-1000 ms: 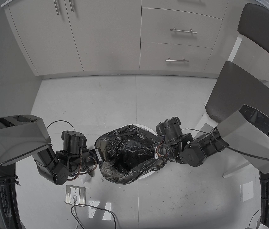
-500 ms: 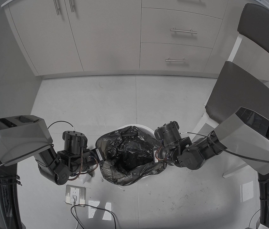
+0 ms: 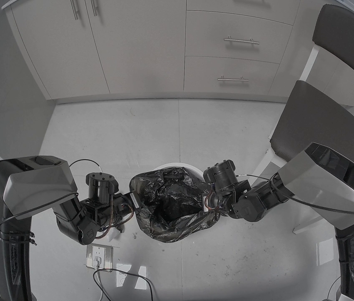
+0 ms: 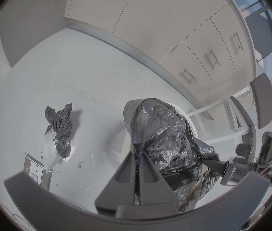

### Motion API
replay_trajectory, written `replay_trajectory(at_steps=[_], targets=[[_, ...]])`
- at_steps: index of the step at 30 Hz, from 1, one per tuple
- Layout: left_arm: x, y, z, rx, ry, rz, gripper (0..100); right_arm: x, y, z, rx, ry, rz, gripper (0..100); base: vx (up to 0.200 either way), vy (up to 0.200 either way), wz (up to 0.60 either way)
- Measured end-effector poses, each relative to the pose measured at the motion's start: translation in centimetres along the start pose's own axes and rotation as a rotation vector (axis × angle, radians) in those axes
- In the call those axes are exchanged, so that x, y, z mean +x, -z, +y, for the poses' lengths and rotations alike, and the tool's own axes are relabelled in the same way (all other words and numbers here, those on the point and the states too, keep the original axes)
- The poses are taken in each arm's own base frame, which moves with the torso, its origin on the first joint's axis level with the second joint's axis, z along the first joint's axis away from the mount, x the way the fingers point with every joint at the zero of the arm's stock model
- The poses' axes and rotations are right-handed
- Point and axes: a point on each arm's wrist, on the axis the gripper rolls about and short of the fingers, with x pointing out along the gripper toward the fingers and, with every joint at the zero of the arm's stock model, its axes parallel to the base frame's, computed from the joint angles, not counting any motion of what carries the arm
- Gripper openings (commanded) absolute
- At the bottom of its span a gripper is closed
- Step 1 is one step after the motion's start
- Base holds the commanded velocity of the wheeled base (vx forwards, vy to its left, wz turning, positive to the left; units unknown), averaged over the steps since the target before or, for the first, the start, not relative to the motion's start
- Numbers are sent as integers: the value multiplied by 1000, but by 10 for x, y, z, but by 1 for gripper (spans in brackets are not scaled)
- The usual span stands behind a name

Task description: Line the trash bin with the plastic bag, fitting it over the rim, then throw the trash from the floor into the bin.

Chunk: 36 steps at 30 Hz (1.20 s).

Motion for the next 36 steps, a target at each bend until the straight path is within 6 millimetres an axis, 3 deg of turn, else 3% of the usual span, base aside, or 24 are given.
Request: replay_trajectory(at_steps=[7, 20, 36], targets=[[7, 1, 1, 3, 5, -7, 0, 7, -10, -6, 25, 16, -29, 0, 0, 0, 0], [7, 5, 4, 0, -4, 3, 0, 8, -7, -9, 17, 25, -15, 0, 0, 0, 0], [-13, 14, -8, 31, 26, -87, 0, -2, -18, -10, 39, 17, -43, 0, 0, 0, 0]])
